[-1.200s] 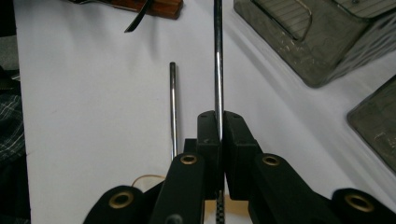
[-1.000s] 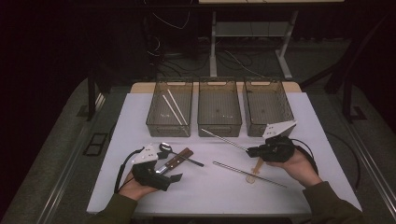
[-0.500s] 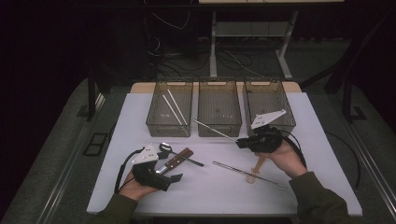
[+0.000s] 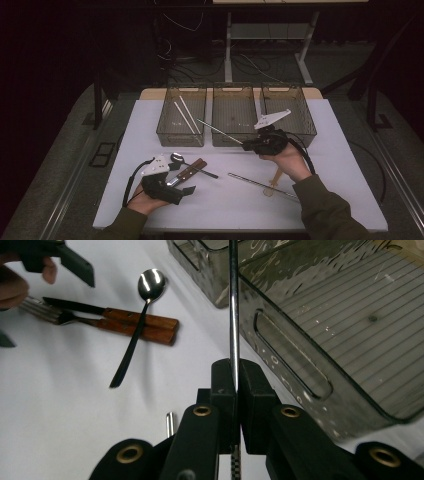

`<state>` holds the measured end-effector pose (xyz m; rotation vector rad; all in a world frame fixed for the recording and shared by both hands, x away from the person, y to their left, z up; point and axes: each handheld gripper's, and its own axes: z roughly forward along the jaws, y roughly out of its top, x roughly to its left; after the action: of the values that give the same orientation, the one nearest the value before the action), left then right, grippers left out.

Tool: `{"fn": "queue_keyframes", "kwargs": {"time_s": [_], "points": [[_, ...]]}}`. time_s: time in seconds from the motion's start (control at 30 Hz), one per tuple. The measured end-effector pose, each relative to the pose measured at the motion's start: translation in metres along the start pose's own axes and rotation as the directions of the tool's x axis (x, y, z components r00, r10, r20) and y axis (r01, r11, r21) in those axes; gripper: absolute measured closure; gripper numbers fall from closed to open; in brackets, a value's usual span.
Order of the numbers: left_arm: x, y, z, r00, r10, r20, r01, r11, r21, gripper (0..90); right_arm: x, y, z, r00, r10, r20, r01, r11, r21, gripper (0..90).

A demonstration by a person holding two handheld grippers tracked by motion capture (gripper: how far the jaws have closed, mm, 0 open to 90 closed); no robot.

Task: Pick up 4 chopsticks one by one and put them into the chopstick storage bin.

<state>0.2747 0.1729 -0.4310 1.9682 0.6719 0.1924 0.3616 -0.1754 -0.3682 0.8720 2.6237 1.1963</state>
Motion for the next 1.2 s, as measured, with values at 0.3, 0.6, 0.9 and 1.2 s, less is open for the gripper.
{"fn": "queue_keyframes", "kwargs": {"time_s": [0.3,0.6,0.9,1.2], "points": [[0.000,0.000,0.000,1.0000,-0.003,0.003,0.003,1.0000,-0.005,1.0,-0.001,0.019,0.022,0.9995,0.025,0.019,-0.025,1.000,0.013,86.2],[-0.001,0.001,0.000,0.9999,-0.008,0.007,0.008,0.9998,-0.015,1.0,-0.002,0.044,0.042,0.9990,0.022,0.040,-0.023,0.999,0.033,86.3],[-0.001,0.001,0.000,0.9999,0.000,0.012,0.000,0.9999,-0.016,1.1,-0.005,0.070,0.061,0.9977,0.035,0.058,-0.038,0.997,0.061,86.4],[0.000,0.002,-0.001,0.9998,0.001,0.018,-0.001,0.9998,-0.019,1.1,-0.010,0.101,0.081,0.9936,0.052,0.101,-0.061,0.995,0.085,86.4]]}}
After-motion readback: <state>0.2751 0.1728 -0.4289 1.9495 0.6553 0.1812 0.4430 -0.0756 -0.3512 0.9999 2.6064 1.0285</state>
